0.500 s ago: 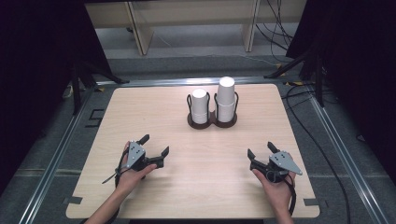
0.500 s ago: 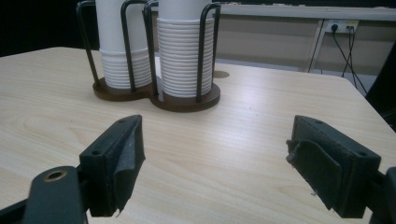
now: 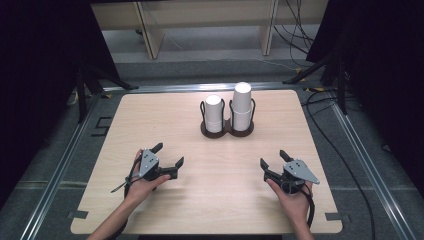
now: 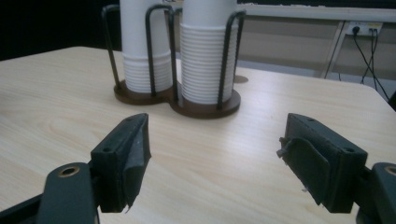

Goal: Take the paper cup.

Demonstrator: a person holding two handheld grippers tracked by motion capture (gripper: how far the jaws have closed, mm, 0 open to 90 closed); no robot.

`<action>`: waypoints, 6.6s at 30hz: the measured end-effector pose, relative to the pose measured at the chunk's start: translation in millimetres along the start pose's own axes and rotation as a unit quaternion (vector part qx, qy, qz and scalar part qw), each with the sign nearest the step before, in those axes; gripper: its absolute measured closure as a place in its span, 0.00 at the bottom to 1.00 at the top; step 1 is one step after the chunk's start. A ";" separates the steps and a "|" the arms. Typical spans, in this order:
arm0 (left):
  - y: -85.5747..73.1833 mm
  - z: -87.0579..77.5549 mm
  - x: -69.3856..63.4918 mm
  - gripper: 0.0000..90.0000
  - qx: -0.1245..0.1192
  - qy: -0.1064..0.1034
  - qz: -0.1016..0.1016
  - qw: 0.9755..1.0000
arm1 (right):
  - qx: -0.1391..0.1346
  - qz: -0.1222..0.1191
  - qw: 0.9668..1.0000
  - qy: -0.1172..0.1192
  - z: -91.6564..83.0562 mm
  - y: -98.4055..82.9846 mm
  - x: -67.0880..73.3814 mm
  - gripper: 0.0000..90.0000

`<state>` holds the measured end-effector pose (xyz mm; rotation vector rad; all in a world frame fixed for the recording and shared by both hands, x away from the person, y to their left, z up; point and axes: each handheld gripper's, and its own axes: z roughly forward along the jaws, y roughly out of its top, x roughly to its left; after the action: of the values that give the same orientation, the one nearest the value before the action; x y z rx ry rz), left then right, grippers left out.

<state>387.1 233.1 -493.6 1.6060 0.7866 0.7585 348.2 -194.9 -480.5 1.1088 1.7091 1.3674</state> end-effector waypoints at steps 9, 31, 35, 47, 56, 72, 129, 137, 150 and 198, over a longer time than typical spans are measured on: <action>10.1 23.5 1.7 0.06 0.008 -0.027 0.028 0.999 | -0.019 -0.007 0.999 0.035 18.8 25.7 12.6 0.28; 34.5 91.6 0.4 0.10 0.029 -0.057 0.043 0.997 | -0.014 -0.018 0.997 0.080 80.5 78.4 35.1 0.32; 36.4 104.4 -2.1 0.11 0.035 -0.057 0.045 0.997 | -0.011 -0.027 0.996 0.089 97.9 90.8 41.7 0.33; 38.2 138.7 5.6 0.16 0.062 -0.059 0.030 0.996 | -0.001 -0.016 0.995 0.096 138.0 109.3 54.4 0.36; 38.5 157.1 3.5 0.17 0.075 -0.064 0.029 0.995 | 0.008 -0.025 0.996 0.091 172.1 117.9 65.5 0.36; 34.7 170.8 4.2 0.18 0.089 -0.061 0.016 0.994 | 0.015 -0.031 0.997 0.062 202.3 127.3 76.1 0.37; 31.5 188.2 3.3 0.24 0.105 -0.064 0.011 0.992 | 0.025 -0.011 0.999 0.039 221.2 126.9 80.9 0.40; 31.5 188.2 3.0 0.24 0.104 -0.064 0.014 0.992 | 0.019 -0.005 0.999 0.037 216.1 134.5 81.5 0.40; 31.5 187.8 2.7 0.25 0.109 -0.064 0.026 0.992 | -0.014 -0.024 0.999 0.041 206.0 156.8 82.2 0.41; 46.5 138.6 -1.3 0.14 0.085 -0.073 0.058 0.992 | -0.063 -0.011 0.996 0.070 161.5 189.7 83.9 0.41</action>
<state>504.0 148.7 -469.4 1.8512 0.6717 0.6603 496.0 -37.0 -331.1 0.9419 1.7015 1.5467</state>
